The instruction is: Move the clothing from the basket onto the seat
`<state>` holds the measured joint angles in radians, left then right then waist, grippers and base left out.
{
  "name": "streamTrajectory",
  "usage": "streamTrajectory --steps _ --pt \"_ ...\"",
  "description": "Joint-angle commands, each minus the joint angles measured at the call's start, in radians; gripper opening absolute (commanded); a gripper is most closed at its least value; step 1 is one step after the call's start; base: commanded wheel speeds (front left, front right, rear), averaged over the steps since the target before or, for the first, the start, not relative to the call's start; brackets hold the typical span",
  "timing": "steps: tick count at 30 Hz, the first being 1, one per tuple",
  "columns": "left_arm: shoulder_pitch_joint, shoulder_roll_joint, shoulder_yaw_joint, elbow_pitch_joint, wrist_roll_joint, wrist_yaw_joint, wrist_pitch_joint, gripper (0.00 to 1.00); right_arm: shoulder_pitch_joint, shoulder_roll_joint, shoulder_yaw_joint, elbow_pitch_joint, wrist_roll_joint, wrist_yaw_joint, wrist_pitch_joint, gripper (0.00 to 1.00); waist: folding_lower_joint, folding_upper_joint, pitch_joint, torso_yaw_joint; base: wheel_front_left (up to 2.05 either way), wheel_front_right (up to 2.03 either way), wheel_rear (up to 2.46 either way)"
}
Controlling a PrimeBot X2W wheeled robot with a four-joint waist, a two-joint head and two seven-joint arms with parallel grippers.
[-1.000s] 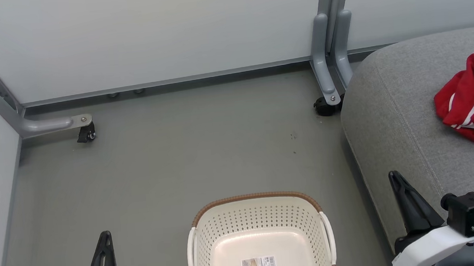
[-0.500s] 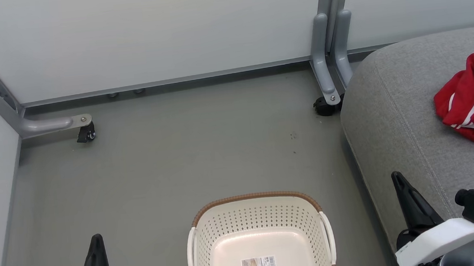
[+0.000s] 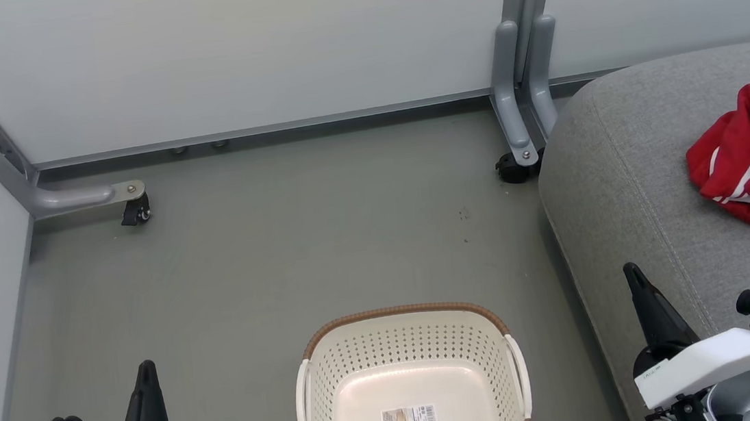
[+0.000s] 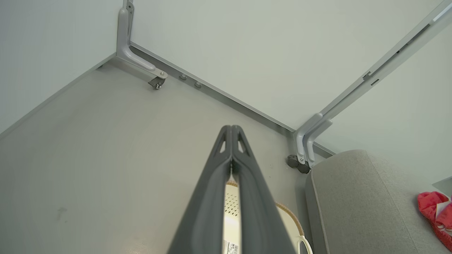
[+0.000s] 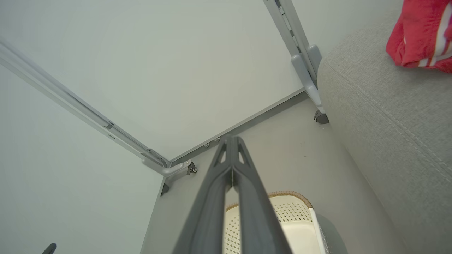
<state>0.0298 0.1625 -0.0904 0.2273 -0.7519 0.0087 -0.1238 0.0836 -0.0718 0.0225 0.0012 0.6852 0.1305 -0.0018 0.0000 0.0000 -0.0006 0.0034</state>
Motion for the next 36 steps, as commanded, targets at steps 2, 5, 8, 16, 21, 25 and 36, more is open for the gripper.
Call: streamTrajectory --steps 2,5,8,16,21,25,36 --pt "-0.034 -0.003 0.019 -0.011 -0.051 -0.010 0.011 0.00 -0.031 -0.007 -0.005 0.002 0.058 0.000 0.003 0.00 0.0000 0.0000 0.000 0.000 0.00 0.00 0.00" --pt "-0.040 -0.008 0.027 -0.010 -0.087 -0.016 0.021 0.00 -0.039 -0.009 -0.008 0.013 0.101 0.000 0.005 0.00 0.0000 0.0000 0.000 0.000 0.00 0.00 0.00" --pt "-0.045 -0.013 0.037 -0.008 -0.126 -0.022 0.032 0.00 -0.047 -0.010 -0.010 0.024 0.145 0.000 0.007 0.00 0.0000 0.0000 0.000 0.000 0.00 0.00 0.00" --pt "-0.058 -0.026 0.058 -0.005 -0.219 -0.037 0.059 0.00 -0.066 -0.013 -0.018 0.051 0.251 0.000 0.014 0.00 0.0000 0.0000 0.001 -0.001 0.00 0.00 0.00" --pt "-0.065 -0.033 0.072 -0.003 -0.275 -0.047 0.074 0.00 -0.077 -0.014 -0.023 0.067 0.315 0.000 0.018 0.00 0.0000 0.0000 0.001 -0.001 0.00 0.00 0.00" --pt "-0.072 -0.039 0.081 -0.002 -0.316 -0.054 0.086 0.00 -0.086 -0.015 -0.027 0.079 0.362 0.000 0.023 0.00 0.0000 0.0000 0.001 -0.001 0.00 0.00 0.00" --pt "-0.086 -0.054 0.107 0.002 -0.426 -0.072 0.117 0.00 -0.107 -0.016 -0.039 0.112 0.484 0.000 0.033 0.00 0.0000 0.0000 0.001 -0.001 0.00 0.00 0.00"
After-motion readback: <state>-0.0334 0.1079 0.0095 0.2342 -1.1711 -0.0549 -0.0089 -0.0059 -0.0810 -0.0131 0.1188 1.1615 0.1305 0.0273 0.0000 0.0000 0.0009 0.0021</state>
